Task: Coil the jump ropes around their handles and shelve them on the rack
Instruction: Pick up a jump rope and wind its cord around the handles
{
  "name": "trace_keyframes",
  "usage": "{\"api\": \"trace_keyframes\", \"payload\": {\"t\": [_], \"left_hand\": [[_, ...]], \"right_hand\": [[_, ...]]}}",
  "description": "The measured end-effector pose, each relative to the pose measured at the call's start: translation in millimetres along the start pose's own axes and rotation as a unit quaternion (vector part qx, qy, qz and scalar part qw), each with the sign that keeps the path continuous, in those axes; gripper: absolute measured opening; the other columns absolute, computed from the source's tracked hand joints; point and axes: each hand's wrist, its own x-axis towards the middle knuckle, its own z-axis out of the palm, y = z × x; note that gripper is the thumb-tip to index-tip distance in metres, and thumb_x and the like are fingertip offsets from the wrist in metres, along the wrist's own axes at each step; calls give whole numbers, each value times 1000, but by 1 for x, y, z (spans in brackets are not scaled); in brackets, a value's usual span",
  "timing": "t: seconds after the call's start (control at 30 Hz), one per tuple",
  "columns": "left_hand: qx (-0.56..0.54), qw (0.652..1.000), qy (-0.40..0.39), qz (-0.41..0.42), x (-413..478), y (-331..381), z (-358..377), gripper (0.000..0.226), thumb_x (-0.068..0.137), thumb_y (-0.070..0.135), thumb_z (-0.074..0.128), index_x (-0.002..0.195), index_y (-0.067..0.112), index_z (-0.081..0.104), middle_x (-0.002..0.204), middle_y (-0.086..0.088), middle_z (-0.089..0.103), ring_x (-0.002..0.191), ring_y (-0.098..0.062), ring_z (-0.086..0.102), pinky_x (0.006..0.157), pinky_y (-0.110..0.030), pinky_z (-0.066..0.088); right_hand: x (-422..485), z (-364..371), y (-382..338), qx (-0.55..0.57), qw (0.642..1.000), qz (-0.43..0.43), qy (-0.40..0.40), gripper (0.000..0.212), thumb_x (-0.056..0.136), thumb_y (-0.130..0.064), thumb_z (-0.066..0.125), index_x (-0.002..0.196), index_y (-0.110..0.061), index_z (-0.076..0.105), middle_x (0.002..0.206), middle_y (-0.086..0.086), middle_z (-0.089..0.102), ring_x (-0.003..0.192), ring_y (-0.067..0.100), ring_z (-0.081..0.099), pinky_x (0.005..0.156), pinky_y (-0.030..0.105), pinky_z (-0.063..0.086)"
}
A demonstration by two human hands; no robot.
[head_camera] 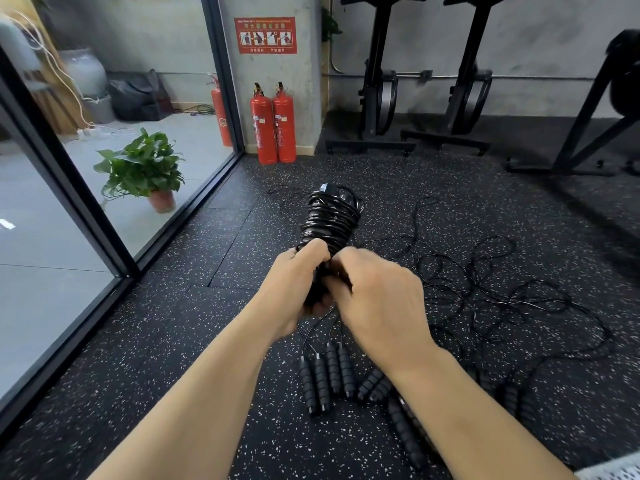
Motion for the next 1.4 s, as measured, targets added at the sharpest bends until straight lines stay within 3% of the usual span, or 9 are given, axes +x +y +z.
{"api": "trace_keyframes", "payload": {"t": [0.13, 0.3, 0.47, 0.73, 0.93, 1.13, 1.27, 1.4], "left_hand": [[19, 1000, -16, 0, -1, 2, -4, 15, 91, 17, 48, 79, 9, 50, 52, -6, 47, 34, -14, 41, 35, -14, 27], [26, 999, -32, -7, -1, 2, -9, 14, 93, 16, 45, 82, 9, 50, 48, -3, 48, 34, -14, 43, 36, -16, 29], [38, 998, -47, 0, 0, 1, -15, 13, 84, 22, 54, 85, 10, 49, 54, -5, 48, 41, -18, 44, 41, -20, 32], [44, 995, -88, 7, 2, -2, -23, 55, 46, 37, 58, 90, 6, 49, 59, -8, 47, 43, -21, 44, 42, -20, 32], [56, 994, -95, 20, 1, -2, -25, 30, 65, 26, 50, 89, 8, 46, 58, -3, 52, 44, -20, 46, 44, -22, 33], [43, 995, -80, 28, 0, -3, -22, 31, 66, 25, 51, 92, 11, 43, 59, -5, 50, 43, -20, 46, 40, -21, 33], [36, 997, -65, 33, 1, -6, -18, 33, 64, 25, 51, 92, 10, 42, 57, -5, 47, 40, -20, 44, 38, -20, 30], [26, 997, -59, 39, 1, -6, -15, 35, 65, 28, 49, 93, 8, 44, 59, -7, 42, 40, -19, 40, 38, -19, 29]], "right_hand": [[4, -5, 8, 67, 998, 9, 7, 34, 77, -29, 76, 105, -19, 59, 98, -7, 59, 85, 15, 58, 66, 36, 48], [5, 2, 8, 116, 993, 20, 8, 37, 75, -22, 77, 108, -17, 62, 104, -6, 58, 95, 14, 57, 77, 36, 50], [6, 4, 5, 111, 994, 8, 5, 32, 73, -20, 79, 100, -16, 62, 98, -6, 56, 87, 14, 56, 71, 35, 49], [7, 4, 4, 115, 993, 3, -13, 29, 72, -22, 80, 91, -16, 59, 91, -7, 55, 79, 14, 54, 69, 37, 48], [10, 2, 6, 121, 992, 0, -31, 24, 74, -23, 79, 85, -15, 60, 84, -8, 55, 71, 10, 48, 63, 29, 43], [12, -4, 7, 150, 987, 14, -62, 27, 74, -21, 77, 96, -18, 62, 92, -10, 56, 84, 10, 54, 75, 32, 47], [16, -11, 10, 166, 983, 21, -82, 27, 72, -22, 79, 93, -18, 62, 89, -11, 56, 78, 7, 53, 73, 28, 45], [17, -13, 10, 179, 980, 23, -82, 24, 71, -22, 78, 89, -18, 63, 87, -10, 57, 77, 9, 54, 70, 32, 47]]}}
